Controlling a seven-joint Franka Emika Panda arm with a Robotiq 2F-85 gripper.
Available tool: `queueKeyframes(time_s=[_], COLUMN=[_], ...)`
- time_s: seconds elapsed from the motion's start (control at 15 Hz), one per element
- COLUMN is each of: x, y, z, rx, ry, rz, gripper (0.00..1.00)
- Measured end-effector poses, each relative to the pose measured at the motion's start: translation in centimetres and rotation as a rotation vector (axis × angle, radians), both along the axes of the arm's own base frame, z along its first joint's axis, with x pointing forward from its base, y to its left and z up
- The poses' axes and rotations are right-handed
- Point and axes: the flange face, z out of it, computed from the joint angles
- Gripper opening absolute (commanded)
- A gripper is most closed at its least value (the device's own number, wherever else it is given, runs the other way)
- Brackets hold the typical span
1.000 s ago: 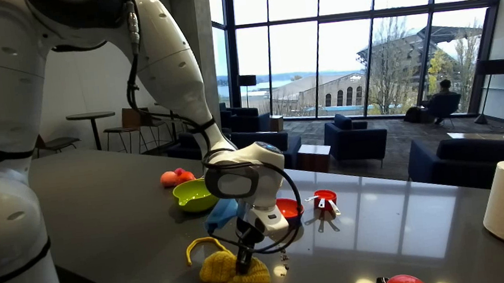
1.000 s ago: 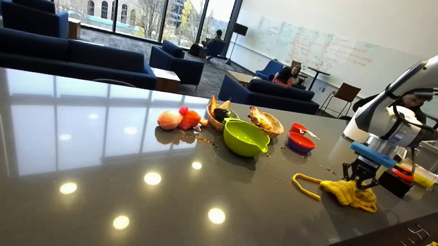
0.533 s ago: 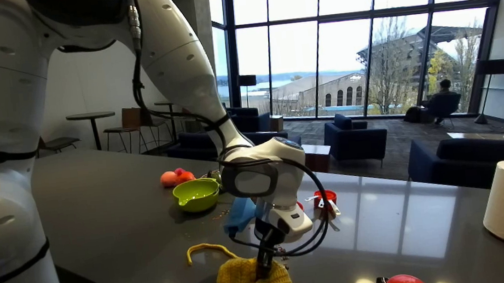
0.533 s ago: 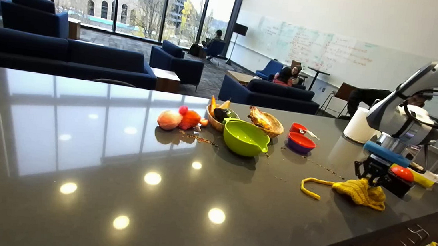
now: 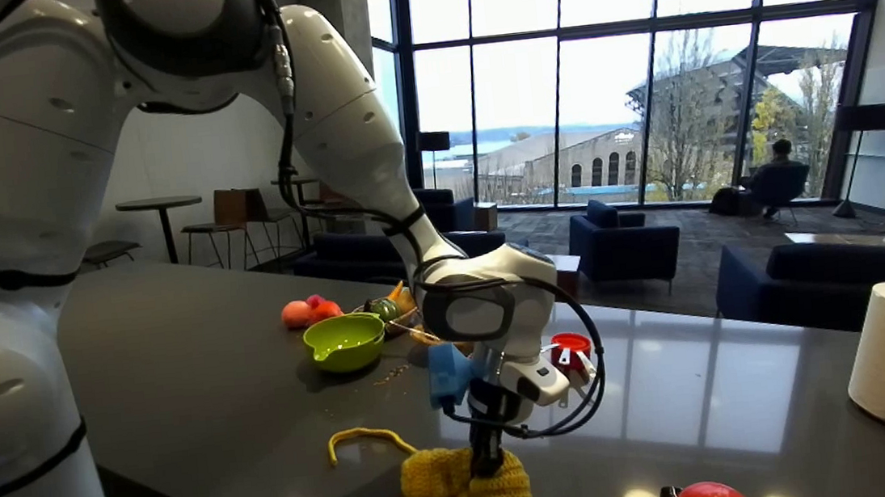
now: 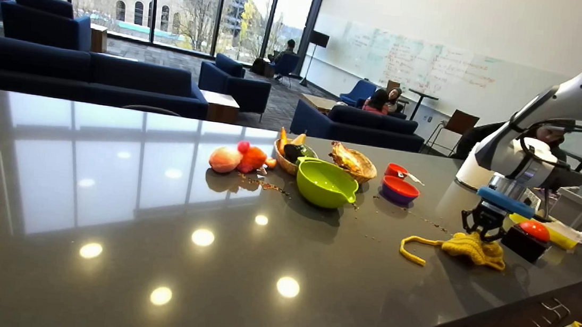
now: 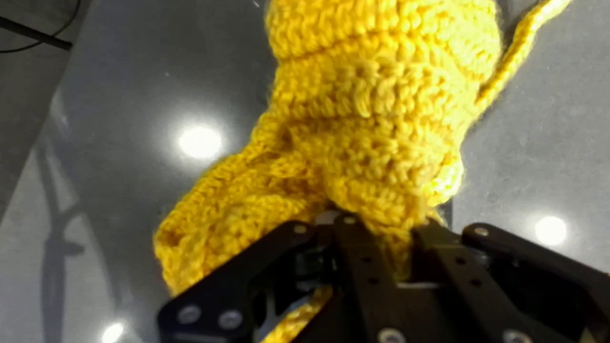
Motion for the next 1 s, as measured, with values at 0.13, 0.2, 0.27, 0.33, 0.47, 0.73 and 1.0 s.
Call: queueKeyframes(time_s=[0.13,0.2,0.27,0.33,0.47,0.73,1.0], x=[1.4,2.2,3.0,3.9,6.0,10.2,13.6], y=[0.0,0.1,0.1,0.2,0.6,2.3,4.7], z=[-0.6,-0.7,-0.7,-0.7,-0.6,-0.5,-0.5], rx=[0.015,0.023,0.031,0.037,0.046,0.06,0.083], ry=[0.002,0.001,-0.003,-0.009,-0.023,-0.061,-0.099], rz=[0.05,0.073,0.099,0.124,0.175,0.272,0.353], gripper=[0.04,0.04,0.04,0.04,0.04,0.04,0.04])
